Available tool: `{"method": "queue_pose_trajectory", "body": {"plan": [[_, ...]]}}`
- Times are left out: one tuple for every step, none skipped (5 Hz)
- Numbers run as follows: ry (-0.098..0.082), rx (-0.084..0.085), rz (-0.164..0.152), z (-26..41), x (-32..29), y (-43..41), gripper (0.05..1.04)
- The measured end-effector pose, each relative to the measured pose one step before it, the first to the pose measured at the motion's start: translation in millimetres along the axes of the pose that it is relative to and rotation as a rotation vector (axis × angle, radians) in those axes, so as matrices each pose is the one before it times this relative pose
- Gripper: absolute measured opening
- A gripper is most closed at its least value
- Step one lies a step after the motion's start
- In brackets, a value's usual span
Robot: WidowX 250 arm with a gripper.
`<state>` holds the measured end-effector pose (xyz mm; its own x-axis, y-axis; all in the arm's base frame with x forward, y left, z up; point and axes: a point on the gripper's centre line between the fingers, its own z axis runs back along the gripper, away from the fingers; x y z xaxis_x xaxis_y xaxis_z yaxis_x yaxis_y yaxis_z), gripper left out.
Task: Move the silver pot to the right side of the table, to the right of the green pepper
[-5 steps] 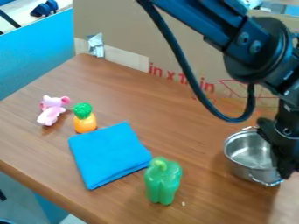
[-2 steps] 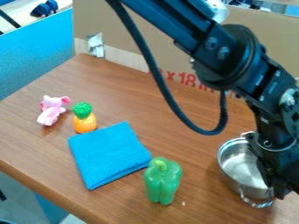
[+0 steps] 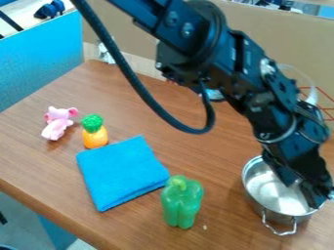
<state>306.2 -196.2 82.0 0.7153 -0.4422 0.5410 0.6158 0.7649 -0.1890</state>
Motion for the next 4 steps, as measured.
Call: {"method": "queue_pose_trajectory", "body": {"plan": [[0.0051, 0.0287, -0.0083, 16.36, 1.24, 5.29, 1.012], [0.0861, 0.1261, 0.0464, 30.91, -17.84, 25.78, 1.009], [0.2515, 0.1228, -0.0136, 27.06, -16.14, 30.47, 1.007], [0.1557, 0.0236, 0.0299, 6.59, -16.57, 16.06, 1.007]]}}
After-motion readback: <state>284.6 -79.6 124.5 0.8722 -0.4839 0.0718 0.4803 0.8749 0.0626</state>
